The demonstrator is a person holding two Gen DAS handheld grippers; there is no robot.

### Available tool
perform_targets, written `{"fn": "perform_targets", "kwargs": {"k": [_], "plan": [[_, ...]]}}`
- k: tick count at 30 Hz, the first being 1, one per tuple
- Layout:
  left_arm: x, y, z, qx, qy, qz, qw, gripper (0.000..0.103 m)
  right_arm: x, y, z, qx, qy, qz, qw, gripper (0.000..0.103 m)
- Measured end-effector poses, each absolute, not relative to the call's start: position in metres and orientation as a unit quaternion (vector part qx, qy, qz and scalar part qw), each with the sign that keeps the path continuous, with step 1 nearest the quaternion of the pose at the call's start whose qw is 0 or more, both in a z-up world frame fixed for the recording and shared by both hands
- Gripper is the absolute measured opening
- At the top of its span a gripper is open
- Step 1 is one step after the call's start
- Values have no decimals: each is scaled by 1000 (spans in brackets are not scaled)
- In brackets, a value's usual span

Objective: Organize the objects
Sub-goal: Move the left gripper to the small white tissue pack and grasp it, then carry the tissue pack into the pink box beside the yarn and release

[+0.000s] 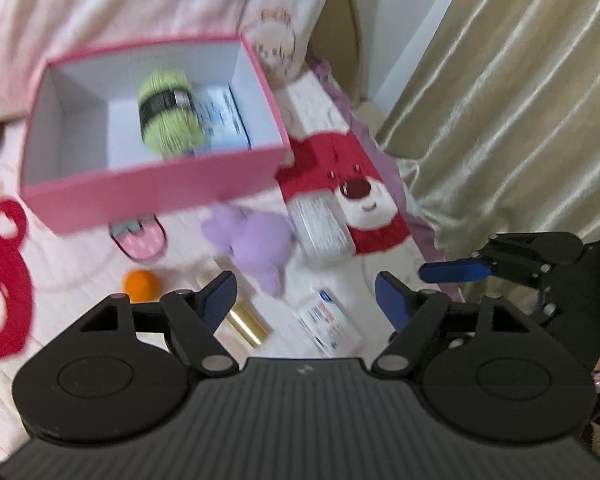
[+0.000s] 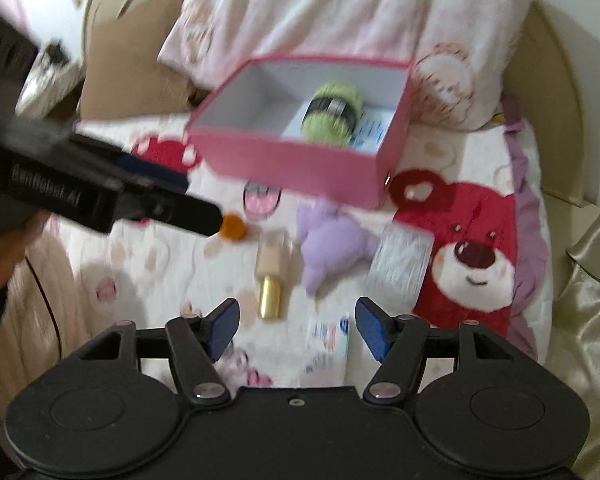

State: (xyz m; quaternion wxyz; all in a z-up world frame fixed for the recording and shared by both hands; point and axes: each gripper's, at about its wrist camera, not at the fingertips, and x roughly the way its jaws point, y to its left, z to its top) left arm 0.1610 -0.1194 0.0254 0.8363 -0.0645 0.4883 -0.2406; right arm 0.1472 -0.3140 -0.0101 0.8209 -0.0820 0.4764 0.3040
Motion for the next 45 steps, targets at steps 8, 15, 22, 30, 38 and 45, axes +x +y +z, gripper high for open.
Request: {"fn": "perform_targets", "kwargs": {"k": [8, 15, 22, 30, 38, 45], "plan": [[153, -142, -37, -94, 514, -219, 824, 78, 156, -303, -63, -139, 514, 339, 775, 69], [151, -152, -83, -114, 519, -214, 819, 78, 159, -293, -87, -162, 539, 337, 755, 69], [151, -156, -118, -160, 531, -212, 805, 73, 169, -286, -110, -169, 583, 313, 730, 69], [154, -158, -152, -229, 521, -209, 795, 41, 186, -283, -134, -161, 625, 269, 715, 59], [150, -153, -150, -254, 508, -213, 795, 25, 181, -281, -130, -165, 610, 256, 731, 46], [135, -146, -117, -230, 489, -240, 807, 25, 162, -283, -97, -154, 568, 257, 767, 46]]}}
